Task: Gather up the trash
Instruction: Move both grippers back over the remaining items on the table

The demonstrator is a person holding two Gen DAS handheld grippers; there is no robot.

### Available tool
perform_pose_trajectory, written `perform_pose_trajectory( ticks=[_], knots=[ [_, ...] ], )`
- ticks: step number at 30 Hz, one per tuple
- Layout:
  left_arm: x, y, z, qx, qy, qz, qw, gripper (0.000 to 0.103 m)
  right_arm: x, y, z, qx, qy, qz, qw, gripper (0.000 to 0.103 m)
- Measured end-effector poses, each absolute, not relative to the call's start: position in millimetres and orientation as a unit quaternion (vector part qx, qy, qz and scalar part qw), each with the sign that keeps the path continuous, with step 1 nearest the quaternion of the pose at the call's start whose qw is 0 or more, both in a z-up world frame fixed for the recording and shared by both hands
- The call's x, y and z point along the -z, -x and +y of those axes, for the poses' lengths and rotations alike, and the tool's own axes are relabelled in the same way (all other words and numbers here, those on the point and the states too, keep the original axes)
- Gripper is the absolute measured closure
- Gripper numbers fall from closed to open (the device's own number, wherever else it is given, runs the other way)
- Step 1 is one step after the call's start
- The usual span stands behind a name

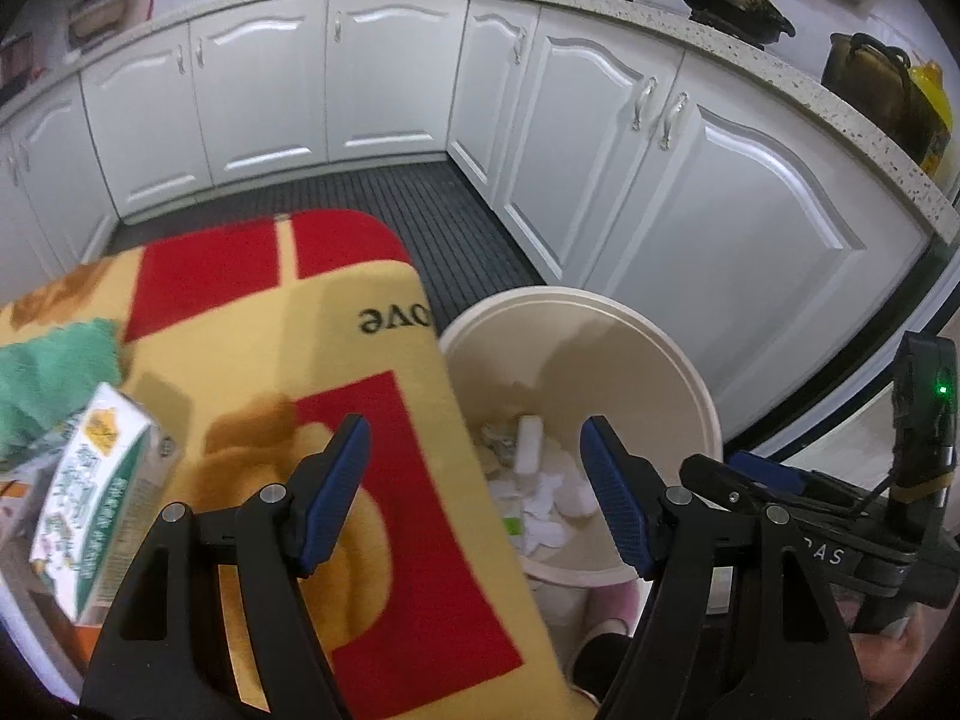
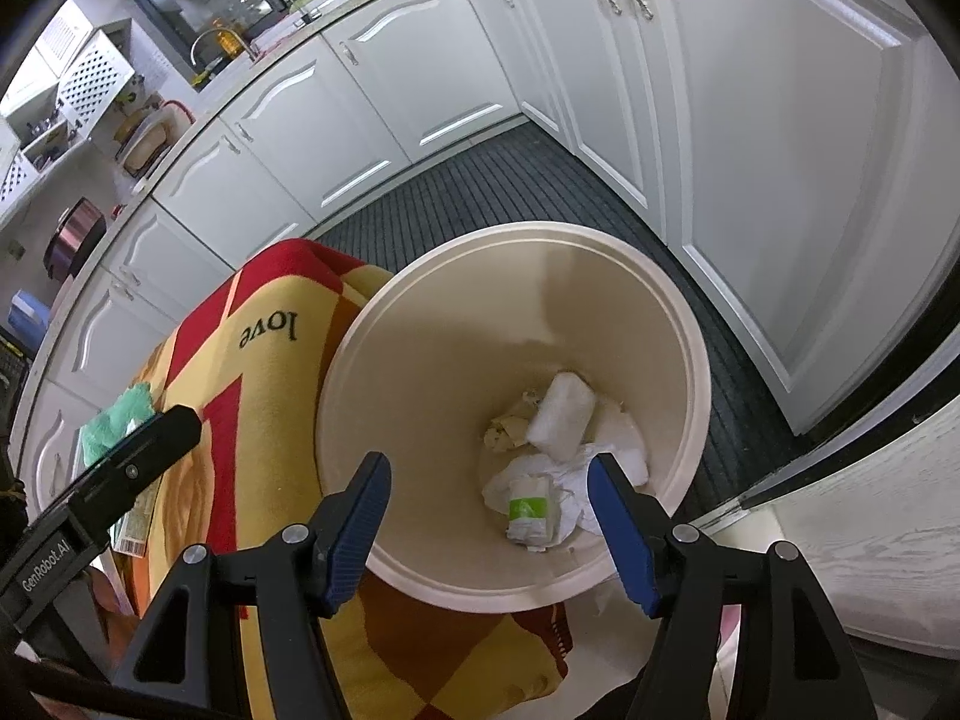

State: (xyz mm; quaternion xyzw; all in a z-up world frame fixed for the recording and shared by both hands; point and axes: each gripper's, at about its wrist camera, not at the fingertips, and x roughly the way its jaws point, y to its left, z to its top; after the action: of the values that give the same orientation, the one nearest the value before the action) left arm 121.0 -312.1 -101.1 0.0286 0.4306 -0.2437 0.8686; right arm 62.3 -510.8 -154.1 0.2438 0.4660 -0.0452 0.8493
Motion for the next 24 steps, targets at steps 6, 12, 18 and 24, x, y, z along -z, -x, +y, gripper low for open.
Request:
perform_pose_trajectory(
  ticks=[6,12,18,24],
  knots=[
    [93,-117,-293,0.222,-0.029,0.418,0.88,0.032,141,-59,-493,0.041,-0.223,0.458,0.86,0.037],
    [86,-113,-266,0.2,-0.026,0.411,0.889,0.032,122,-58,-467,0.034,-0.193,0.443,0.875,0.033],
    [78,-109,-237,0.176,-0.033,0.402,0.898,0.032,110,-61,-441,0.024,-0.169,0.437,0.883,0.032],
    [71,-111,-199,0.154,-0.037,0.406,0.9,0.032,98,-66,-418,0.007,-0.153,0.434,0.888,0.032]
  ],
)
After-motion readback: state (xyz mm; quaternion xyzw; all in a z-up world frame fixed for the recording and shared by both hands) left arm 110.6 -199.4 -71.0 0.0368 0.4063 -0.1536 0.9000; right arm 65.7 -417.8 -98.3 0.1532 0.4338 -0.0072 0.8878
